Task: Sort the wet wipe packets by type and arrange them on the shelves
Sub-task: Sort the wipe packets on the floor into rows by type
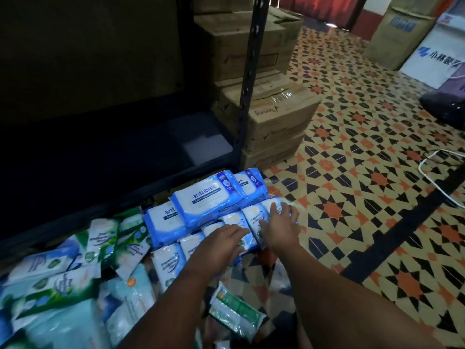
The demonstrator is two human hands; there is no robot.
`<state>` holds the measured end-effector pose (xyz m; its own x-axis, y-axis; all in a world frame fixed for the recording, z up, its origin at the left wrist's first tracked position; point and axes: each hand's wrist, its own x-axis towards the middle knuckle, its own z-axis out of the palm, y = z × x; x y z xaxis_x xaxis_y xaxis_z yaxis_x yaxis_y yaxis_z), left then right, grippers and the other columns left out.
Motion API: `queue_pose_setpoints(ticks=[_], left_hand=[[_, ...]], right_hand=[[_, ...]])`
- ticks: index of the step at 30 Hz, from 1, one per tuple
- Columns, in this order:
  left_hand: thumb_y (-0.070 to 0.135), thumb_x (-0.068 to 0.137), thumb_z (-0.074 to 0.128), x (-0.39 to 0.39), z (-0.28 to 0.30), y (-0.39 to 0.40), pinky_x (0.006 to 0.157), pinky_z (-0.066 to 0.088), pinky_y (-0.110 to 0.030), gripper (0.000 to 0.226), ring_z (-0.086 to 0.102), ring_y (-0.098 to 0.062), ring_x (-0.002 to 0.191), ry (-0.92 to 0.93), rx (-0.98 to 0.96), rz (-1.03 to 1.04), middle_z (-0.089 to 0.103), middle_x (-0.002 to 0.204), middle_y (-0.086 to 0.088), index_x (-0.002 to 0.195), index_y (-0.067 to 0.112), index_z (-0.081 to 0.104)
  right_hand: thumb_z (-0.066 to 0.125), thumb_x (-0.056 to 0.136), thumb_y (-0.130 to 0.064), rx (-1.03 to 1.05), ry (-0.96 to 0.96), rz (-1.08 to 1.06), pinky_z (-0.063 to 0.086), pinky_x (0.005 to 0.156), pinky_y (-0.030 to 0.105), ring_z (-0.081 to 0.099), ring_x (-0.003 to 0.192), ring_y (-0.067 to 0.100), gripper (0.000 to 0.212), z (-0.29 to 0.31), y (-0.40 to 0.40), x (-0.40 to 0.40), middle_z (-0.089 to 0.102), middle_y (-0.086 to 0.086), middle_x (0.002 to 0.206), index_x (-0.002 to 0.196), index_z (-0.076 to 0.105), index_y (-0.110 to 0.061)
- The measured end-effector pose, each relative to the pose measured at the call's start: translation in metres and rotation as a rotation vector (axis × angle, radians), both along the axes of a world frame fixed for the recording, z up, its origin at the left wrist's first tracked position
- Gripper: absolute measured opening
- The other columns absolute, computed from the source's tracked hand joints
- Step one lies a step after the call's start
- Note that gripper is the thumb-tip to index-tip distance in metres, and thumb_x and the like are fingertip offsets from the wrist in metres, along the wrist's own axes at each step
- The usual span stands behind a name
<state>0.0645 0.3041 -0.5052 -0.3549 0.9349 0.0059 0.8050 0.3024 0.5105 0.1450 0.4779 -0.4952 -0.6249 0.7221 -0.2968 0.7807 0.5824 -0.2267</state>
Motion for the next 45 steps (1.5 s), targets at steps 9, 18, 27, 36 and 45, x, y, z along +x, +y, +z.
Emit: queue_pose_setpoints(ticks=[9, 18, 27, 36, 45], left_hand=[[0.011, 0.074, 0.07, -0.013, 0.018, -0.125, 0.067, 0.056, -0.035, 0.027, 0.066, -0.03, 0.082, 0.174, 0.007, 0.271, 0.069, 0.091, -0.002, 0.098, 0.023, 0.065], [0.013, 0.079, 0.068, -0.015, 0.049, -0.243, 0.083, 0.052, -0.039, 0.027, 0.063, -0.031, 0.096, 0.23, -0.097, 0.708, 0.072, 0.1, -0.005, 0.105, 0.018, 0.071], [0.013, 0.09, 0.063, -0.047, 0.049, -0.357, 0.086, 0.05, -0.044, 0.029, 0.061, -0.038, 0.105, 0.16, -0.089, 1.23, 0.071, 0.108, -0.013, 0.118, 0.014, 0.068], [0.027, 0.1, 0.056, -0.092, 0.013, -0.414, 0.104, 0.041, -0.044, 0.038, 0.044, -0.029, 0.136, 0.063, -0.124, 1.39, 0.058, 0.139, -0.008, 0.137, 0.016, 0.058], [0.031, 0.1, 0.06, -0.135, -0.007, -0.411, 0.093, 0.046, -0.044, 0.047, 0.056, -0.045, 0.111, -0.331, 0.222, 1.879, 0.049, 0.129, -0.029, 0.134, 0.0, 0.053]], right_hand=[[0.05, 0.103, -0.027, -0.057, 0.142, 0.322, 0.042, 0.1, 0.04, 0.042, 0.128, 0.034, 0.036, 0.019, -0.083, 0.001, 0.055, 0.014, 0.13, 0.135, 0.056, -0.012], [0.047, 0.105, -0.028, -0.185, 0.195, 0.538, 0.043, 0.063, 0.033, 0.058, 0.075, 0.021, 0.019, 0.04, -0.179, -0.008, 0.063, 0.004, 0.084, 0.103, 0.062, -0.017], [0.046, 0.098, -0.024, -0.202, 0.302, 0.727, 0.05, 0.073, 0.038, 0.062, 0.087, 0.029, 0.02, 0.056, -0.267, -0.077, 0.068, 0.009, 0.09, 0.089, 0.064, -0.02], [0.038, 0.106, -0.02, -0.023, 0.15, 1.08, 0.032, 0.102, 0.037, 0.049, 0.118, 0.03, 0.031, 0.037, -0.357, -0.17, 0.064, 0.007, 0.123, 0.129, 0.057, -0.016], [0.043, 0.103, -0.043, -0.064, 0.003, 1.0, 0.032, 0.108, 0.039, 0.039, 0.13, 0.031, 0.045, -0.014, -0.383, -0.218, 0.056, 0.003, 0.142, 0.146, 0.046, -0.029]])
